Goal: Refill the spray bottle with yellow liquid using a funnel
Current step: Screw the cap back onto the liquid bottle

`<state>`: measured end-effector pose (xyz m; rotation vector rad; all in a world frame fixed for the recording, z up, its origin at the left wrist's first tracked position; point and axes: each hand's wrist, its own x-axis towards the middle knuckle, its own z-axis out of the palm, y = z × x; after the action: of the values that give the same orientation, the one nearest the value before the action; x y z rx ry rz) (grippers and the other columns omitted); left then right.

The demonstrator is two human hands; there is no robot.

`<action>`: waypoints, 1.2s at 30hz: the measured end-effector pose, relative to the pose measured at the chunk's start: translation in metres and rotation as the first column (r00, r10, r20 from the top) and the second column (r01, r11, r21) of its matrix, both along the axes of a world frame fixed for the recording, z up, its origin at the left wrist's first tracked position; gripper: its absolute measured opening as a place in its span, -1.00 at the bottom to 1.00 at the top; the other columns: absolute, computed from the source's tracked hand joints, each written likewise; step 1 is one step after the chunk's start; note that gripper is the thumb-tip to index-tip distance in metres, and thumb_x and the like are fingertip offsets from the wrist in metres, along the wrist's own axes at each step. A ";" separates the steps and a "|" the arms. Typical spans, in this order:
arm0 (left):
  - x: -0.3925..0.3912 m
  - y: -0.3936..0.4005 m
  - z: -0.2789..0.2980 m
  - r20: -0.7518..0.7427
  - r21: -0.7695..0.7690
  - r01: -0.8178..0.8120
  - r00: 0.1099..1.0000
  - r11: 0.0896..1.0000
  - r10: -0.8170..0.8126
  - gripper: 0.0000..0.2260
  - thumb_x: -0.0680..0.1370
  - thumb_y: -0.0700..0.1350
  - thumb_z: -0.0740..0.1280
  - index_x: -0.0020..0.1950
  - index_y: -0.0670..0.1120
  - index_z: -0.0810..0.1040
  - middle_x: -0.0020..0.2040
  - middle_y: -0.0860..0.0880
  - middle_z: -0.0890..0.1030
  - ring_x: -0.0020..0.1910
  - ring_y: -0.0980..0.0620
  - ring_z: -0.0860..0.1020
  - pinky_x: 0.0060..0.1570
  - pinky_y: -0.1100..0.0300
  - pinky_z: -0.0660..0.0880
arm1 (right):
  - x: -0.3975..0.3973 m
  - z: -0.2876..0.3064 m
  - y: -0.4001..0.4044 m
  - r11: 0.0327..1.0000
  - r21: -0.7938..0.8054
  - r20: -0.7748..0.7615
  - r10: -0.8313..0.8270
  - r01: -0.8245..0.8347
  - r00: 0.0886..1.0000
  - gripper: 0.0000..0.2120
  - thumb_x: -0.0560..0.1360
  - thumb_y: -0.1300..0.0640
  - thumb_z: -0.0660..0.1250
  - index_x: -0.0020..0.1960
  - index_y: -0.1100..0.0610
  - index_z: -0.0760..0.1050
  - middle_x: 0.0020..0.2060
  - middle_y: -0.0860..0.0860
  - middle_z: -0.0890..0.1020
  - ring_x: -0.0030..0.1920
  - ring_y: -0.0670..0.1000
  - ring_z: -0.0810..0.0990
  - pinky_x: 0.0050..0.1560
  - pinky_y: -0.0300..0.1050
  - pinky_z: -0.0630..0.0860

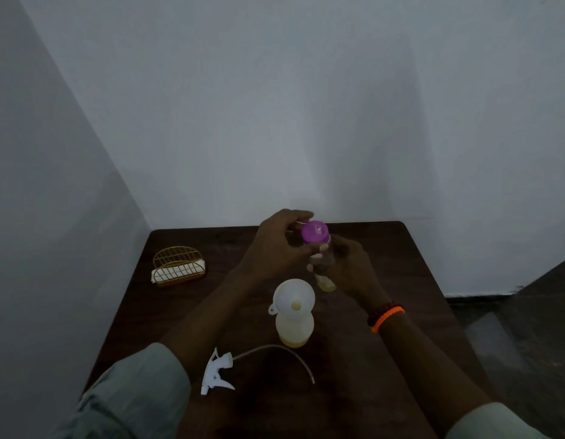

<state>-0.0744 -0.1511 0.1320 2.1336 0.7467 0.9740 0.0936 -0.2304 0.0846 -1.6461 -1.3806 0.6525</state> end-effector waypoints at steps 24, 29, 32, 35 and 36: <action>-0.089 0.104 0.022 -0.178 0.133 0.024 0.984 0.991 0.000 -0.60 0.41 -0.01 0.58 0.17 -0.13 0.62 0.05 0.01 0.65 0.01 0.13 0.60 0.08 0.21 0.55 | -0.057 0.025 0.118 0.955 -0.064 0.151 0.296 -0.290 0.943 -0.45 0.27 -0.03 0.61 0.22 0.07 0.60 0.01 -0.01 0.73 0.03 -0.06 0.70 0.09 0.06 0.64; -0.108 0.161 0.015 -0.222 0.142 -0.074 0.970 0.987 0.104 -0.58 0.40 0.04 0.57 0.16 -0.12 0.61 0.05 -0.01 0.64 0.00 0.10 0.59 0.05 0.22 0.56 | -0.076 0.022 0.188 0.941 -0.111 0.151 0.335 -0.321 0.930 -0.43 0.27 -0.05 0.57 0.23 0.09 0.58 0.06 -0.01 0.70 0.09 -0.02 0.67 0.14 0.07 0.62; -0.108 0.198 0.002 -0.244 0.135 -0.149 0.953 0.980 0.179 -0.58 0.40 0.04 0.57 0.15 -0.13 0.61 0.04 -0.05 0.63 -0.01 0.07 0.58 0.02 0.19 0.57 | -0.086 0.010 0.231 0.956 -0.146 0.180 0.279 -0.255 0.943 -0.44 0.26 -0.03 0.59 0.21 0.12 0.60 0.05 0.00 0.68 0.10 0.01 0.64 0.11 -0.05 0.57; -0.100 0.228 -0.017 -0.262 0.144 -0.193 0.939 0.971 0.225 -0.58 0.39 0.01 0.57 0.14 -0.17 0.60 0.02 -0.10 0.63 -0.03 0.01 0.57 -0.03 0.21 0.53 | -0.092 -0.008 0.269 0.968 -0.172 0.230 0.222 -0.185 0.947 -0.50 0.27 0.07 0.61 0.16 0.17 0.61 -0.01 0.09 0.68 0.00 0.07 0.66 -0.01 -0.09 0.58; -0.097 0.236 -0.025 -0.263 0.140 -0.207 0.935 0.968 0.238 -0.58 0.39 0.01 0.58 0.12 -0.18 0.60 0.01 -0.11 0.62 -0.04 0.00 0.57 -0.03 0.20 0.52 | -0.094 -0.015 0.279 0.970 -0.176 0.237 0.205 -0.166 0.950 -0.46 0.24 0.05 0.62 0.17 0.17 0.60 -0.01 0.12 0.68 -0.01 0.09 0.66 -0.01 -0.05 0.60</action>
<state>-0.1711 0.0852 0.1068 2.3507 1.1176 0.8530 -0.0001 0.0487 0.0695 -1.7833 -1.7238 0.6885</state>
